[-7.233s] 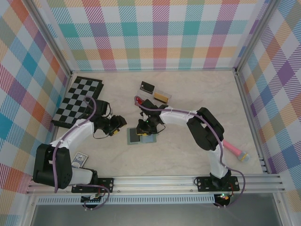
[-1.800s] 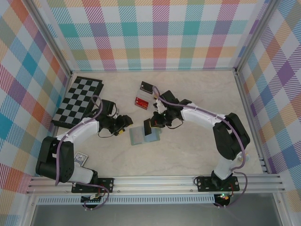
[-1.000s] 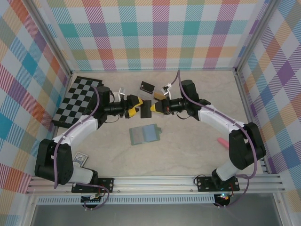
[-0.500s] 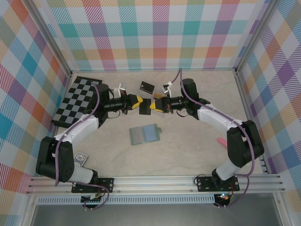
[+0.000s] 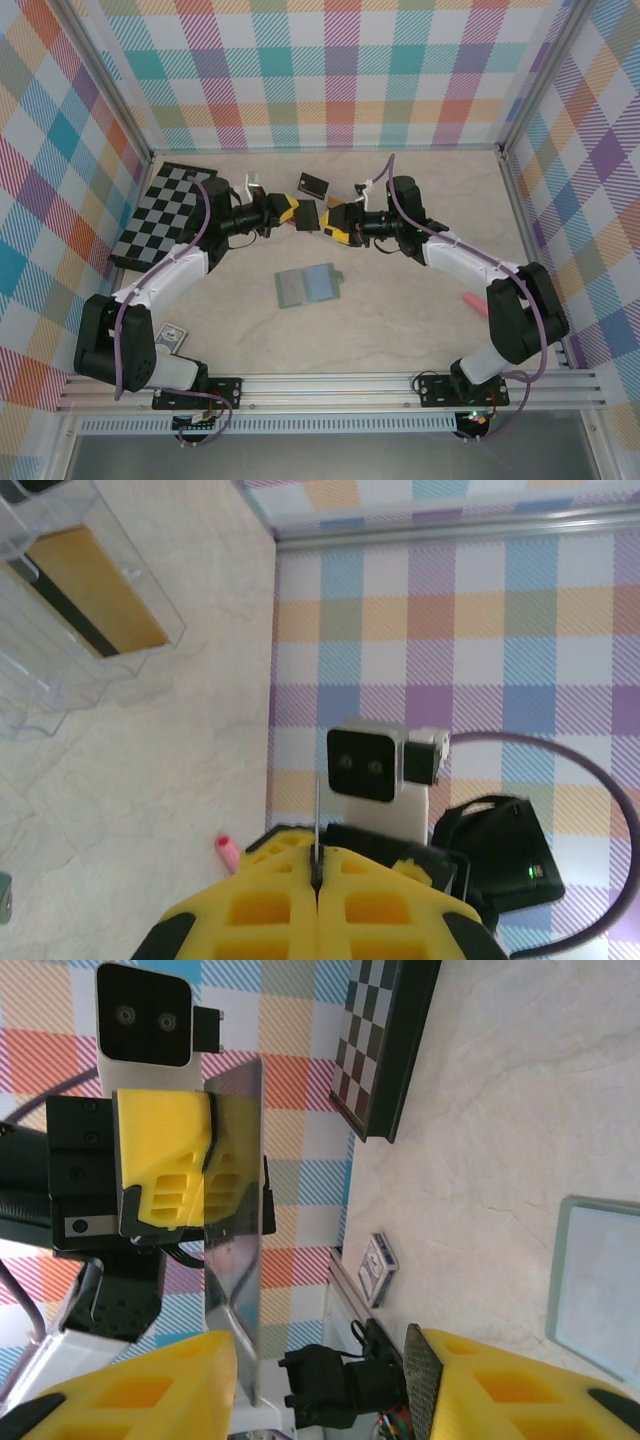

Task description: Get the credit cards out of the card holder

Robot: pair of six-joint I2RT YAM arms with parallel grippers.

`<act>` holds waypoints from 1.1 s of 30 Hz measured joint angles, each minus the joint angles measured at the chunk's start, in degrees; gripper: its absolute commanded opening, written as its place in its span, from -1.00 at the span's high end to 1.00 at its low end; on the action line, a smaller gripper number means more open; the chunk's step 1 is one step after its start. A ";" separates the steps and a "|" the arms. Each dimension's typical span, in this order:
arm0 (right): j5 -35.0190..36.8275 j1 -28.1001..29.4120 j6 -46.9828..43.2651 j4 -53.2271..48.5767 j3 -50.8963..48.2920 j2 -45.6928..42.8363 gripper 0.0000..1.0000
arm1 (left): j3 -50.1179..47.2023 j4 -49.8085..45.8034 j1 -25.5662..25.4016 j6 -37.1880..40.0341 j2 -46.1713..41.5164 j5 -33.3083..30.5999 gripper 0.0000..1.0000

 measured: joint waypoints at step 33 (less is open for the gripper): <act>13.62 4.68 12.81 17.84 -2.27 -0.46 1.00 | -2.64 5.51 -1.66 -5.27 -3.72 -11.39 0.71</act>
